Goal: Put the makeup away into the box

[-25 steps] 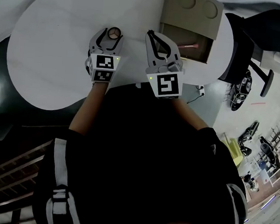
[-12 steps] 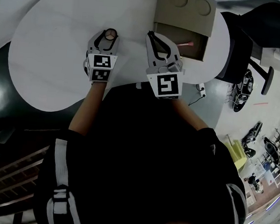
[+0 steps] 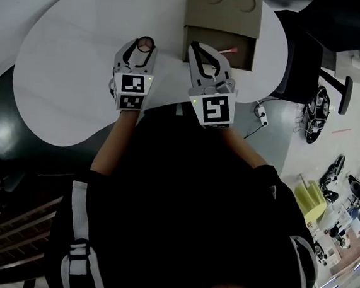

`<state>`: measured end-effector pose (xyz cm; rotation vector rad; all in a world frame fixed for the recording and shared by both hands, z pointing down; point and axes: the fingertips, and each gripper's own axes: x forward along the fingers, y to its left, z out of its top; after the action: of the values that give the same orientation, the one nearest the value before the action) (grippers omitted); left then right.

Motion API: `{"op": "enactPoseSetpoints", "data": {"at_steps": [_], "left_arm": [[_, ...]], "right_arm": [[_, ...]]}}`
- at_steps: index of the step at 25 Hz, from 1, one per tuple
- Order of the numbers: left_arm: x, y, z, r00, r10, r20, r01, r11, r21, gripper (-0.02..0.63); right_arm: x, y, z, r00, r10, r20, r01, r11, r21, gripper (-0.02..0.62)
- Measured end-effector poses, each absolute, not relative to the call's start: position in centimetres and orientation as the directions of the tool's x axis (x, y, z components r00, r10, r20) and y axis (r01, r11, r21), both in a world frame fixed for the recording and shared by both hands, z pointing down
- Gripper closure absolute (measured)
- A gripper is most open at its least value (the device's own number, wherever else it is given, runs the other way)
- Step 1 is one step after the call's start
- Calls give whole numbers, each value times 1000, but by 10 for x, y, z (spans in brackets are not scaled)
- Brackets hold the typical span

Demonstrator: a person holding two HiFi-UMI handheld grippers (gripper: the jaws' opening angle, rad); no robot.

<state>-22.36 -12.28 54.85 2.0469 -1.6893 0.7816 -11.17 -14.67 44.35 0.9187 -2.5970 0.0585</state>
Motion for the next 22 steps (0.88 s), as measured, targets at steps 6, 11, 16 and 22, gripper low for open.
{"op": "enactPoseSetpoints", "data": {"at_steps": [6,11,16,22], "left_arm": [[-185,-137,525,179,-790,587,-952,-289,-97,391],[-154,-153,511,236,-795,559,-933,-346,-98,391],[-130,-166,508,289,-783,551,-908,-406,-100,391],[-100,-181,510,337,-754,563,-882,-462,-91,391]], "right_arm": [[-83,-152,437,-687,-636,350,-637,760,129,572],[-58,-158,433,-648,-677,349,-694,713,95,572],[-36,-164,431,-608,-713,348,-733,673,100,572],[-10,-173,432,-565,-744,358,-771,630,93,572]]}}
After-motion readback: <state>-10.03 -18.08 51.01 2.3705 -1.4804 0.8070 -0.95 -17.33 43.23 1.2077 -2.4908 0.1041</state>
